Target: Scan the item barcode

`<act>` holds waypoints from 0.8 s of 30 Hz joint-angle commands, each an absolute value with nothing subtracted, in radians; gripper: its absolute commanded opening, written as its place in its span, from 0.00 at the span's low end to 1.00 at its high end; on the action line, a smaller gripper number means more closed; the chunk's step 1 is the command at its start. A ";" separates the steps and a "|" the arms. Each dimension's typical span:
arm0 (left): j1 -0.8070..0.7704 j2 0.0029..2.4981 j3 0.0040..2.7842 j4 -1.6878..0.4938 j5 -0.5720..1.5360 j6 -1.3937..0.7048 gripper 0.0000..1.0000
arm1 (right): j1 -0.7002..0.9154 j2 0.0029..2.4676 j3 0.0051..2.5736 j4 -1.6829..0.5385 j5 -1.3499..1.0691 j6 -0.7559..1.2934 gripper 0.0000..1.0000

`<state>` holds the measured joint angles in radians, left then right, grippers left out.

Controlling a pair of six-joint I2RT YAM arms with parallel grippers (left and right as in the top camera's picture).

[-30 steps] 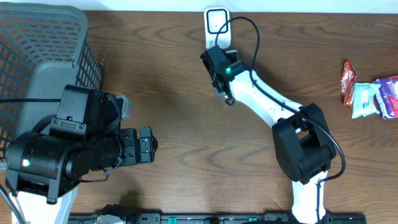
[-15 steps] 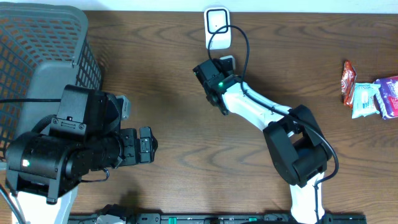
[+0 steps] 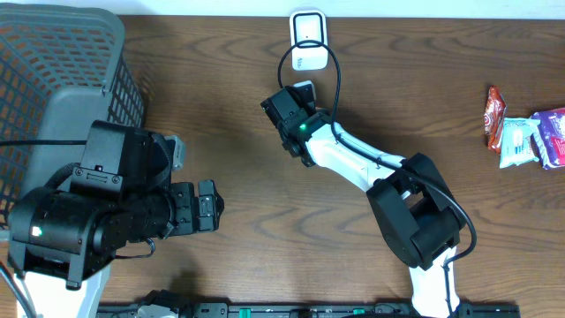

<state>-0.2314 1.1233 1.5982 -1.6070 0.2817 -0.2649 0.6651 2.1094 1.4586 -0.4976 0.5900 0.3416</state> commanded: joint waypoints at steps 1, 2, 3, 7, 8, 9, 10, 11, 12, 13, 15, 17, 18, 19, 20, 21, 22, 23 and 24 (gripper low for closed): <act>-0.228 1.123 1.605 -1.626 0.275 -0.263 0.98 | 0.671 2.099 1.454 -0.524 0.659 0.343 0.35; -0.228 1.123 1.605 -1.626 0.275 -0.263 0.98 | 0.670 2.099 1.454 -0.528 0.667 0.343 0.39; -0.228 1.123 1.605 -1.626 0.275 -0.263 0.98 | 0.669 2.099 1.454 -0.532 0.672 0.343 0.41; -0.228 1.123 1.605 -1.626 0.275 -0.263 0.98 | 0.669 2.099 1.454 -0.530 0.672 0.343 0.46; -0.228 1.123 1.605 -1.626 0.275 -0.263 0.98 | 0.669 2.099 1.454 -0.531 0.672 0.343 0.46; -0.228 1.123 1.605 -1.626 0.275 -0.263 0.98 | 0.669 2.099 1.454 -0.531 0.672 0.343 0.48; -0.228 1.123 1.605 -1.626 0.275 -0.263 0.98 | 0.667 2.099 1.454 -0.531 0.672 0.343 0.50; -0.228 1.123 1.605 -1.626 0.275 -0.263 0.98 | 0.666 2.099 1.454 -0.531 0.671 0.344 0.51; -0.228 1.123 1.605 -1.626 0.275 -0.263 0.98 | 0.666 2.099 1.456 -0.532 0.670 0.344 0.52; -0.228 1.123 1.605 -1.626 0.275 -0.263 0.98 | 0.665 2.099 1.457 -0.532 0.666 0.344 0.53; -0.228 1.123 1.605 -1.626 0.275 -0.263 0.98 | 0.664 2.098 1.462 -0.532 0.633 0.344 0.54; -0.228 1.123 1.605 -1.626 0.275 -0.263 0.98 | 0.660 2.098 1.474 -0.535 0.569 0.344 0.54; -0.228 1.123 1.605 -1.626 0.275 -0.263 0.98 | 0.658 2.098 1.481 -0.535 0.531 0.344 0.55; -0.228 1.123 1.605 -1.626 0.275 -0.263 0.98 | 0.655 2.098 1.490 -0.535 0.495 0.344 0.55; -0.228 1.123 1.605 -1.626 0.275 -0.263 0.98 | 0.651 2.098 1.501 -0.540 0.456 0.344 0.55; -0.228 1.123 1.605 -1.626 0.275 -0.263 0.98 | 0.648 2.098 1.513 -0.544 0.424 0.344 0.56; -0.228 1.123 1.605 -1.626 0.275 -0.263 0.98 | 0.646 2.098 1.524 -0.549 0.390 0.344 0.55; -0.228 1.123 1.605 -1.626 0.275 -0.263 0.98 | 0.643 2.098 1.529 -0.549 0.365 0.344 0.54; -0.228 1.123 1.605 -1.626 0.275 -0.263 0.98 | 0.641 2.098 1.532 -0.546 0.342 0.344 0.53</act>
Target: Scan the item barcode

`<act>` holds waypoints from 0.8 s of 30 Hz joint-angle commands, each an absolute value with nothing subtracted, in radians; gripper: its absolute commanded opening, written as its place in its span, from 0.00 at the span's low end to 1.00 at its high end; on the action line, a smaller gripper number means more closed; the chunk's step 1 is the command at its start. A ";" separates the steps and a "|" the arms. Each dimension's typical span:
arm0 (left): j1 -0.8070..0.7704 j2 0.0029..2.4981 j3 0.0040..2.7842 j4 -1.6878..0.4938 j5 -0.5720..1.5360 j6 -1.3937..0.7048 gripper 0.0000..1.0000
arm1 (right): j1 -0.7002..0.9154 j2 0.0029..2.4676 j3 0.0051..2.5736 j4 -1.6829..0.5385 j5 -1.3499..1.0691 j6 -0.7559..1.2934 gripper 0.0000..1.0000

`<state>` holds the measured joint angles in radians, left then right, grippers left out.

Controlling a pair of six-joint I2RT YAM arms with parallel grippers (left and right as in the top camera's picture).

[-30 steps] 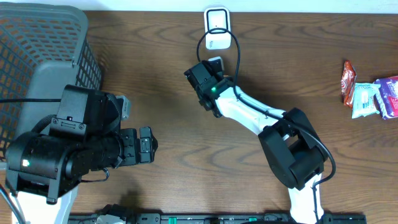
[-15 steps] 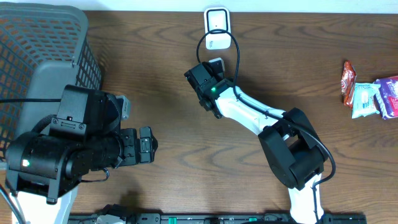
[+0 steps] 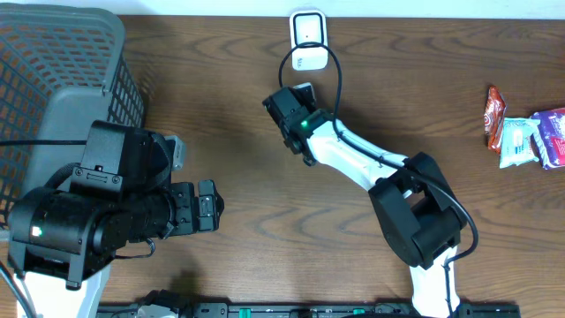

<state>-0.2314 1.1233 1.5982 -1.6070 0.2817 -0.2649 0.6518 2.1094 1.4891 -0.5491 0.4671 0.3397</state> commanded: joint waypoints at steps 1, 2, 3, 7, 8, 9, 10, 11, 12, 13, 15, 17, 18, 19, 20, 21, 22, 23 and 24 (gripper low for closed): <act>-0.228 1.123 1.605 -1.626 0.275 -0.263 0.98 | 0.639 2.098 1.532 -0.540 0.327 0.344 0.50; -0.228 1.123 1.605 -1.626 0.275 -0.263 0.98 | 0.638 2.099 1.531 -0.533 0.317 0.347 0.46; -0.228 1.123 1.605 -1.626 0.275 -0.263 0.98 | 0.636 2.106 1.530 -0.529 0.316 0.364 0.43; -0.228 1.123 1.605 -1.626 0.275 -0.263 0.98 | 0.634 2.136 1.529 -0.528 0.389 0.399 0.39; -0.228 1.123 1.605 -1.626 0.275 -0.263 0.98 | 0.635 2.147 1.528 -0.528 0.414 0.408 0.40; -0.228 1.123 1.605 -1.626 0.275 -0.263 0.98 | 0.635 2.154 1.528 -0.531 0.431 0.408 0.41; -0.228 1.123 1.605 -1.626 0.275 -0.263 0.98 | 0.635 2.165 1.528 -0.532 0.445 0.407 0.43; -0.228 1.123 1.605 -1.626 0.275 -0.263 0.98 | 0.634 2.175 1.528 -0.532 0.458 0.407 0.44; -0.228 1.123 1.605 -1.626 0.275 -0.263 0.98 | 0.633 2.181 1.528 -0.532 0.468 0.407 0.45; -0.228 1.123 1.605 -1.626 0.275 -0.263 0.98 | 0.632 2.192 1.528 -0.532 0.492 0.407 0.45; -0.228 1.123 1.605 -1.626 0.275 -0.263 0.98 | 0.629 2.199 1.528 -0.537 0.522 0.407 0.45; -0.228 1.123 1.605 -1.626 0.275 -0.263 0.98 | 0.628 2.204 1.528 -0.540 0.533 0.408 0.45; -0.228 1.123 1.605 -1.626 0.275 -0.263 0.98 | 0.627 2.206 1.528 -0.539 0.532 0.411 0.44; -0.228 1.123 1.605 -1.626 0.275 -0.263 0.98 | 0.627 2.208 1.528 -0.540 0.532 0.425 0.43; -0.228 1.123 1.605 -1.626 0.275 -0.263 0.98 | 0.626 2.211 1.527 -0.539 0.532 0.434 0.41; -0.228 1.123 1.605 -1.626 0.275 -0.263 0.98 | 0.625 2.211 1.527 -0.539 0.532 0.440 0.38; -0.228 1.123 1.605 -1.626 0.275 -0.263 0.98 | 0.624 2.213 1.527 -0.538 0.531 0.442 0.35; -0.228 1.123 1.605 -1.626 0.275 -0.263 0.98 | 0.623 2.213 1.525 -0.535 0.524 0.441 0.35; -0.228 1.123 1.605 -1.626 0.275 -0.263 0.98 | 0.622 2.213 1.523 -0.534 0.521 0.441 0.34</act>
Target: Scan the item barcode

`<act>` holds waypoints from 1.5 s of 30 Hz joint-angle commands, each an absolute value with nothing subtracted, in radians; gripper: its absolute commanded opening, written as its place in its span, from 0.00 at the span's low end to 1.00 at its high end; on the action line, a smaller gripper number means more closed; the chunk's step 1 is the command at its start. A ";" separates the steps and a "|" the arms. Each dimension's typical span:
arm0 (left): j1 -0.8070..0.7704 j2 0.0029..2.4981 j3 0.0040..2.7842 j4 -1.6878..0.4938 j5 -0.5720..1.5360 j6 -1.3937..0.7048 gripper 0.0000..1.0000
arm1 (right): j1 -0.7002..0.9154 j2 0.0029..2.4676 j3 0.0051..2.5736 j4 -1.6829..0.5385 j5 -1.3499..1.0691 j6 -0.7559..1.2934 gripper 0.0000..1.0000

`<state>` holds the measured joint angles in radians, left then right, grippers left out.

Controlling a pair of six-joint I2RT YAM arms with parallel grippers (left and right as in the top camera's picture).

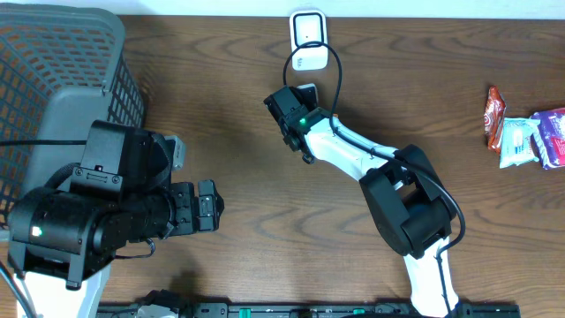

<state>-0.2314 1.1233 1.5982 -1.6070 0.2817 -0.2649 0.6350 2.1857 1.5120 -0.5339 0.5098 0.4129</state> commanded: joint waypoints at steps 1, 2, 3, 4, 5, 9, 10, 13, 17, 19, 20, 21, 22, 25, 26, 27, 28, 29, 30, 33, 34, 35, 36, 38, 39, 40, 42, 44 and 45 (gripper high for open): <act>-0.228 1.123 1.605 -1.626 0.275 -0.263 0.98 | 0.620 2.214 1.522 -0.534 0.517 0.441 0.34; -0.228 1.123 1.605 -1.626 0.275 -0.263 0.98 | 0.619 2.214 1.522 -0.535 0.514 0.441 0.33; -0.228 1.123 1.605 -1.626 0.275 -0.263 0.98 | 0.618 2.218 1.522 -0.534 0.513 0.442 0.31; -0.228 1.123 1.605 -1.626 0.275 -0.263 0.98 | 0.617 2.220 1.522 -0.534 0.513 0.442 0.25; -0.228 1.123 1.605 -1.626 0.275 -0.263 0.98 | 0.616 2.226 1.522 -0.533 0.507 0.442 0.20; -0.228 1.123 1.605 -1.626 0.275 -0.263 0.98 | 0.608 2.234 1.522 -0.526 0.413 0.439 0.01; -0.228 1.123 1.605 -1.626 0.275 -0.263 0.98 | 0.605 2.234 1.524 -0.524 0.379 0.429 0.01; -0.228 1.123 1.605 -1.626 0.275 -0.263 0.98 | 0.580 2.210 1.563 -0.540 0.166 0.363 0.01; -0.228 1.123 1.605 -1.626 0.275 -0.263 0.98 | 0.535 2.145 1.593 -0.567 -0.064 0.345 0.01; -0.228 1.123 1.605 -1.626 0.275 -0.263 0.98 | 0.498 2.108 1.593 -0.575 -0.203 0.330 0.01; -0.228 1.123 1.605 -1.626 0.275 -0.263 0.98 | 0.480 2.097 1.593 -0.579 -0.276 0.315 0.01; -0.228 1.123 1.605 -1.626 0.275 -0.263 0.98 | 0.461 2.091 1.592 -0.579 -0.355 0.299 0.01; -0.228 1.123 1.605 -1.626 0.275 -0.263 0.98 | 0.446 2.090 1.592 -0.579 -0.422 0.285 0.01; -0.228 1.123 1.605 -1.626 0.275 -0.263 0.98 | 0.402 2.099 1.582 -0.569 -0.572 0.260 0.01; -0.228 1.123 1.605 -1.626 0.275 -0.263 0.98 | 0.391 2.103 1.573 -0.562 -0.591 0.260 0.01; -0.228 1.123 1.605 -1.626 0.275 -0.263 0.98 | 0.380 2.108 1.560 -0.545 -0.623 0.260 0.01; -0.228 1.123 1.605 -1.626 0.275 -0.263 0.98 | 0.372 2.114 1.549 -0.528 -0.651 0.261 0.01; -0.228 1.123 1.605 -1.626 0.275 -0.263 0.98 | 0.363 2.122 1.537 -0.505 -0.688 0.269 0.01; -0.228 1.123 1.605 -1.626 0.275 -0.263 0.98 | 0.352 2.135 1.522 -0.472 -0.727 0.288 0.01; -0.228 1.123 1.605 -1.626 0.275 -0.263 0.98 | 0.334 2.165 1.494 -0.411 -0.721 0.333 0.01; -0.228 1.123 1.605 -1.626 0.275 -0.263 0.98 | 0.332 2.171 1.488 -0.402 -0.708 0.331 0.01; -0.228 1.123 1.605 -1.626 0.275 -0.263 0.98 | 0.333 2.173 1.486 -0.400 -0.698 0.313 0.01; -0.228 1.123 1.605 -1.626 0.275 -0.263 0.98 | 0.336 2.173 1.486 -0.400 -0.699 0.290 0.01; -0.228 1.123 1.605 -1.626 0.275 -0.263 0.98 | 0.348 2.161 1.487 -0.400 -0.698 0.272 0.02; -0.228 1.123 1.605 -1.626 0.275 -0.263 0.98 | 0.356 2.154 1.487 -0.400 -0.690 0.272 0.04; -0.228 1.123 1.605 -1.626 0.275 -0.263 0.98 | 0.366 2.142 1.488 -0.400 -0.674 0.271 0.05; -0.228 1.123 1.605 -1.626 0.275 -0.263 0.98 | 0.396 2.104 1.488 -0.418 -0.581 0.271 0.11; -0.228 1.123 1.605 -1.626 0.275 -0.263 0.98 | 0.429 2.067 1.488 -0.446 -0.456 0.272 0.16; -0.228 1.123 1.605 -1.626 0.275 -0.263 0.98 | 0.453 2.045 1.488 -0.463 -0.364 0.272 0.21</act>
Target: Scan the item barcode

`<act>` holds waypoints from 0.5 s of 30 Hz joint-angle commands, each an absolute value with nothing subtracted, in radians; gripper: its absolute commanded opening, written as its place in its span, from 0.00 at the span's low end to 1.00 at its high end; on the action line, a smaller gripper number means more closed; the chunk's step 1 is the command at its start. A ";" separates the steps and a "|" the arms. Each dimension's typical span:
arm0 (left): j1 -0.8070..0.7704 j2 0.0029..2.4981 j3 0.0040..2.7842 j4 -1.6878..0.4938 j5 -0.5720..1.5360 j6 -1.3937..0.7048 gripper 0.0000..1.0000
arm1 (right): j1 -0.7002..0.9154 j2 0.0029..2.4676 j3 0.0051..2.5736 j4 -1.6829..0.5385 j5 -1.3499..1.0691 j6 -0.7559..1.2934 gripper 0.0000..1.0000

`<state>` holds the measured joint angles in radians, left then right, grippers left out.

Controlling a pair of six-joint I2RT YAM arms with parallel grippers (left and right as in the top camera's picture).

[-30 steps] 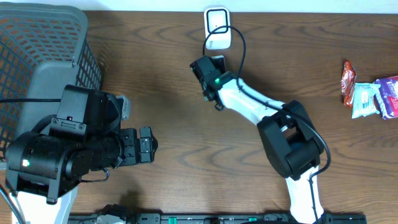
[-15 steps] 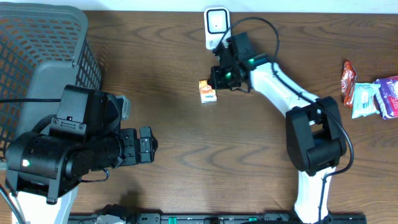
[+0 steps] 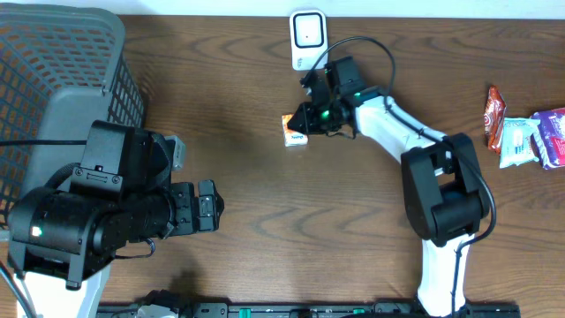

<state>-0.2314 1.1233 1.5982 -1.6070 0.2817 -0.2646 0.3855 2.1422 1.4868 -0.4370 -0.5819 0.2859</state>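
The white barcode scanner stands at the far edge of the table, its black cable looping to the right. My right gripper is just below it, pointing down and to the left. A small orange and white box is at its fingertips, and the fingers overlap the box's upper right corner and look shut on it. My left gripper hangs idle over the table at the left, far from the box. Its jaw gap does not show from above.
A dark mesh basket fills the back left corner, with a grey bin against it. Several snack packets lie at the right edge. A black rail runs along the front edge.
The right arm has swung from left of the scanner's cable to the right of it and turned its wrist. The box, then a white sliver at the gripper's top, now shows its orange face lower down.
At all three earlier moments the right gripper sat below and to the left of the scanner with a white item end toward it, creeping slightly upward. Now it has turned and holds the box below the scanner. The left arm never moved.
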 commanded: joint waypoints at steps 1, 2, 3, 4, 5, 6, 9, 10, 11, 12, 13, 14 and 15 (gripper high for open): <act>-0.228 1.123 1.605 -1.626 0.275 -0.263 0.98 | 0.470 2.031 1.488 -0.471 -0.302 0.272 0.27; -0.228 1.123 1.605 -1.626 0.275 -0.263 0.98 | 0.495 2.019 1.488 -0.476 -0.223 0.272 0.30; -0.228 1.123 1.605 -1.626 0.275 -0.263 0.98 | 0.516 2.013 1.488 -0.476 -0.155 0.272 0.33; -0.228 1.123 1.605 -1.626 0.275 -0.263 0.98 | 0.543 2.013 1.488 -0.475 -0.073 0.276 0.39; -0.228 1.123 1.605 -1.626 0.275 -0.263 0.98 | 0.566 2.014 1.488 -0.474 -0.009 0.277 0.44; -0.228 1.123 1.605 -1.626 0.275 -0.263 0.98 | 0.594 2.017 1.486 -0.471 0.072 0.279 0.48; -0.228 1.123 1.605 -1.626 0.275 -0.263 0.98 | 0.667 2.047 1.486 -0.470 0.332 0.357 0.55; -0.228 1.123 1.605 -1.626 0.275 -0.263 0.98 | 0.690 2.057 1.486 -0.465 0.401 0.376 0.56; -0.228 1.123 1.605 -1.626 0.275 -0.263 0.98 | 0.711 2.072 1.486 -0.456 0.451 0.381 0.56; -0.228 1.123 1.605 -1.626 0.275 -0.263 0.98 | 0.731 2.087 1.486 -0.442 0.498 0.381 0.56; -0.228 1.123 1.605 -1.626 0.275 -0.263 0.98 | 0.749 2.103 1.486 -0.428 0.538 0.381 0.57; -0.228 1.123 1.605 -1.626 0.275 -0.263 0.98 | 0.765 2.119 1.486 -0.415 0.582 0.381 0.57; -0.228 1.123 1.605 -1.626 0.275 -0.263 0.98 | 0.778 2.133 1.486 -0.407 0.622 0.381 0.57</act>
<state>-0.2314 1.1233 1.5982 -1.6070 0.2817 -0.2649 0.7433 2.0773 1.4857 -0.4232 0.3386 0.3447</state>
